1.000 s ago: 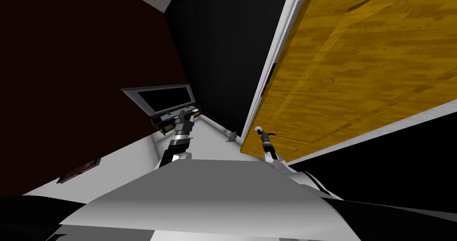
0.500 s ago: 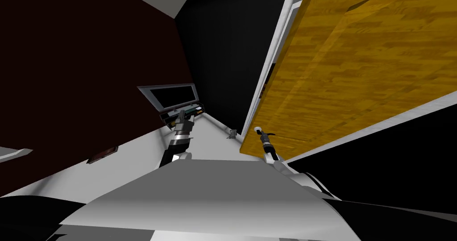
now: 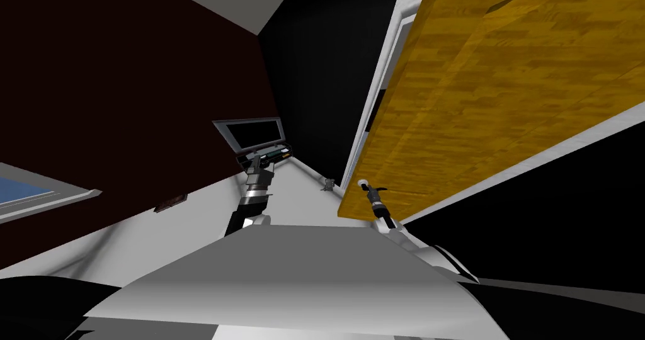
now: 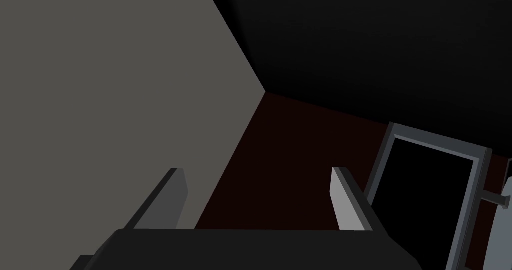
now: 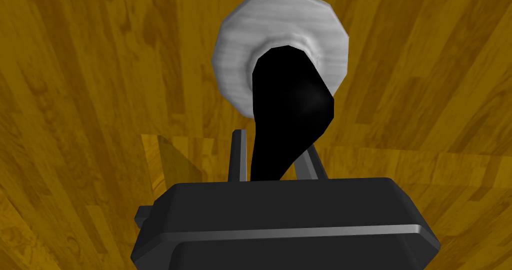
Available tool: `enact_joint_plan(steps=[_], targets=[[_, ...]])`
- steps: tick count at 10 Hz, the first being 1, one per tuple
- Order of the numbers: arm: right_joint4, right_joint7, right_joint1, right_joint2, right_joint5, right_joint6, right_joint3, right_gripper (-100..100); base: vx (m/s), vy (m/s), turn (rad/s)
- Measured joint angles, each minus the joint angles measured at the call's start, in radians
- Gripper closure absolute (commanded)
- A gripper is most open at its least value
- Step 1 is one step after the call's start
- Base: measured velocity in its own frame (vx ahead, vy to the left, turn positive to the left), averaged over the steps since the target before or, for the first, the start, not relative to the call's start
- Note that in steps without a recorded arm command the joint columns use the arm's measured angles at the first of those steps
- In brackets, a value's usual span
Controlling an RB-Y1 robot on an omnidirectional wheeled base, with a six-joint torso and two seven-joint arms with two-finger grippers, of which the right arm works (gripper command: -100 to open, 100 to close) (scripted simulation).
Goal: Pull the door open
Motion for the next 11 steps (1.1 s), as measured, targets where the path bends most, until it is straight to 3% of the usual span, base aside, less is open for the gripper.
enact_joint_plan(steps=[3, 5, 6, 11], targets=[[-0.006, -0.022, 0.015, -0.010, 0.008, -0.013, 0.023, 100, -0.126, -0.044, 0.061], [0.001, -0.045, 0.020, -0.029, 0.014, -0.041, 0.044, 100, -0.212, -0.077, 0.107], [-0.025, -0.055, 0.039, -0.041, 0.015, -0.048, 0.055, 100, -0.207, -0.087, 0.082], [-0.029, -0.120, 0.082, -0.088, 0.036, -0.135, 0.128, 100, -0.193, -0.081, 0.075]])
